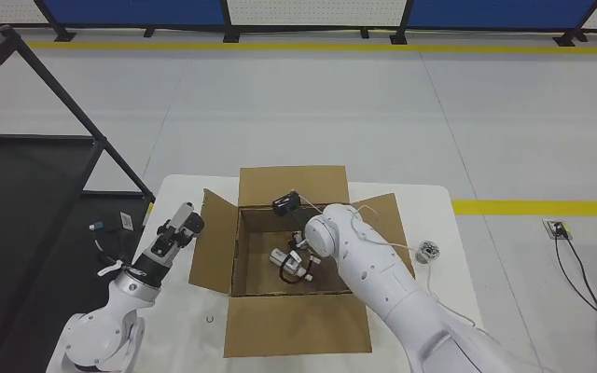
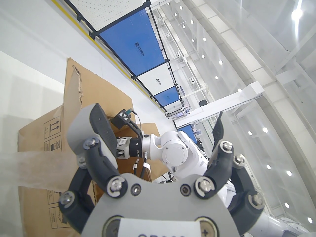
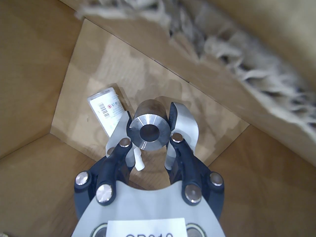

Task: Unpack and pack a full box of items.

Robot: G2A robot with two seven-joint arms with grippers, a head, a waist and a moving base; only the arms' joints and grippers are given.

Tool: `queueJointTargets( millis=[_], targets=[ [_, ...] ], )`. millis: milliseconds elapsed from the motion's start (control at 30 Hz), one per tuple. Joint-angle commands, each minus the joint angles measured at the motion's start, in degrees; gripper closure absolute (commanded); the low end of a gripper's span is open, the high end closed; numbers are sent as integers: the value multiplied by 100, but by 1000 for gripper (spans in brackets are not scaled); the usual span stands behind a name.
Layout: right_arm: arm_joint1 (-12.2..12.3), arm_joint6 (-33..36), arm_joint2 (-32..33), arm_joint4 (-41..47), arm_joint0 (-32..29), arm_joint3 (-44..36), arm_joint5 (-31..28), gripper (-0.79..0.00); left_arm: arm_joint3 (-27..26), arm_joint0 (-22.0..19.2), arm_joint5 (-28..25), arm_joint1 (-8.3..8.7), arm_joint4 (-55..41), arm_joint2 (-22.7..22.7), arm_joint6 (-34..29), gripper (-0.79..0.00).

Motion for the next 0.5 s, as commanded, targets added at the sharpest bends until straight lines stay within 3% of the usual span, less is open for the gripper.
queueJointTargets(
  millis=[0,200,467],
  targets=[
    [119,146,134,-72,-74,-285,-80,0,6,-21,3,1,1,14,-15,-785],
    [571,600,707,-498,-672,-1717,-147,0,30,-55,-1,4,8,37,-39,-785],
    [1250,1510,2162,-1377,-2348,-4998,-176,0,40,-72,6,4,20,89,-23,-785]
  ],
)
